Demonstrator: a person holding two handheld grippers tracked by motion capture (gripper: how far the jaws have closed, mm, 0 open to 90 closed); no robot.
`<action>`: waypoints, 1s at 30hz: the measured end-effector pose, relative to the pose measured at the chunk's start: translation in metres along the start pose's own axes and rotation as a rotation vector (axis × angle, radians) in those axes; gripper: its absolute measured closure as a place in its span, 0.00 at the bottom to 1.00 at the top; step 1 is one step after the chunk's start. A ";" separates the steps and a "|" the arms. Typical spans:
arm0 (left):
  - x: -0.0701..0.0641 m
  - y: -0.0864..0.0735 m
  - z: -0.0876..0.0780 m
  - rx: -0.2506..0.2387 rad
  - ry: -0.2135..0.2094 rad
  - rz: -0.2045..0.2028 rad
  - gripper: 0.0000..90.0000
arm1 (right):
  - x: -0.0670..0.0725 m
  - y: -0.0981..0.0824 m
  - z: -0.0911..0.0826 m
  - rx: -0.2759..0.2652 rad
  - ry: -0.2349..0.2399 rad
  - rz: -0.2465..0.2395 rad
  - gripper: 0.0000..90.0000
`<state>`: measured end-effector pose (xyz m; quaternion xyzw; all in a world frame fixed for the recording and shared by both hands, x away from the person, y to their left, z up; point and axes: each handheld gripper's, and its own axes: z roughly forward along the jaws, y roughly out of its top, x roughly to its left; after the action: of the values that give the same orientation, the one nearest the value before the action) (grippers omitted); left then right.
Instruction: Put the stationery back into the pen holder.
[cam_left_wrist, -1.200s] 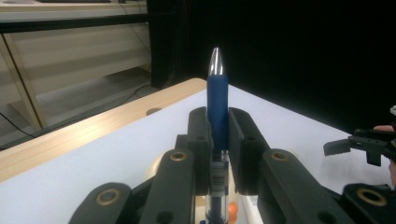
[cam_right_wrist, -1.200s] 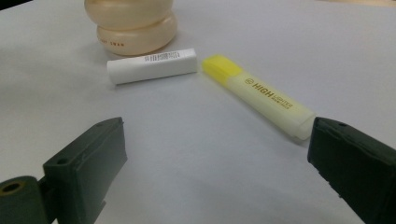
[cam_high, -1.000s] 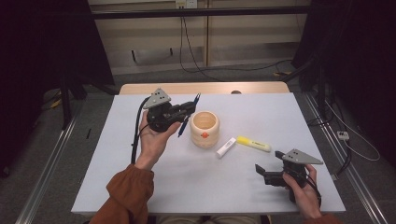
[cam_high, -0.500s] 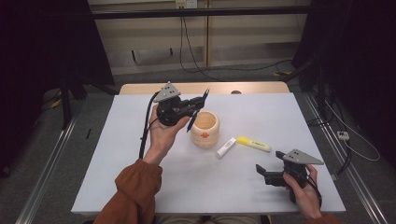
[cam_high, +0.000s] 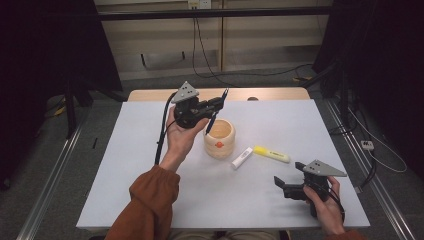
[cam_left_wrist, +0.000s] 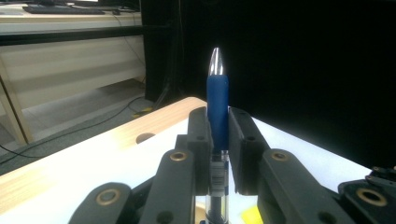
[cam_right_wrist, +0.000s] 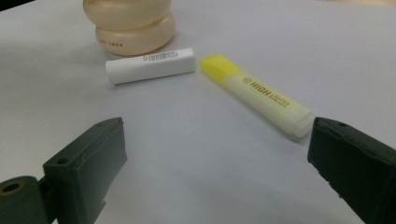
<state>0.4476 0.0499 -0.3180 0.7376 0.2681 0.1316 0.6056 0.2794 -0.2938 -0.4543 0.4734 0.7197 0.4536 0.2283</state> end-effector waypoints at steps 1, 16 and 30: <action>0.000 0.000 0.002 0.001 0.000 -0.001 0.89 | 0.000 0.000 0.000 0.000 0.000 0.001 0.04; 0.005 -0.003 0.024 0.002 0.006 0.004 0.89 | 0.000 0.000 -0.001 -0.002 0.004 0.001 0.04; 0.009 -0.018 0.042 0.015 0.001 0.010 0.89 | 0.000 0.000 -0.001 -0.005 0.006 -0.003 0.04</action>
<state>0.4729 0.0226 -0.3464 0.7432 0.2659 0.1330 0.5994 0.2786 -0.2942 -0.4538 0.4702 0.7202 0.4564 0.2279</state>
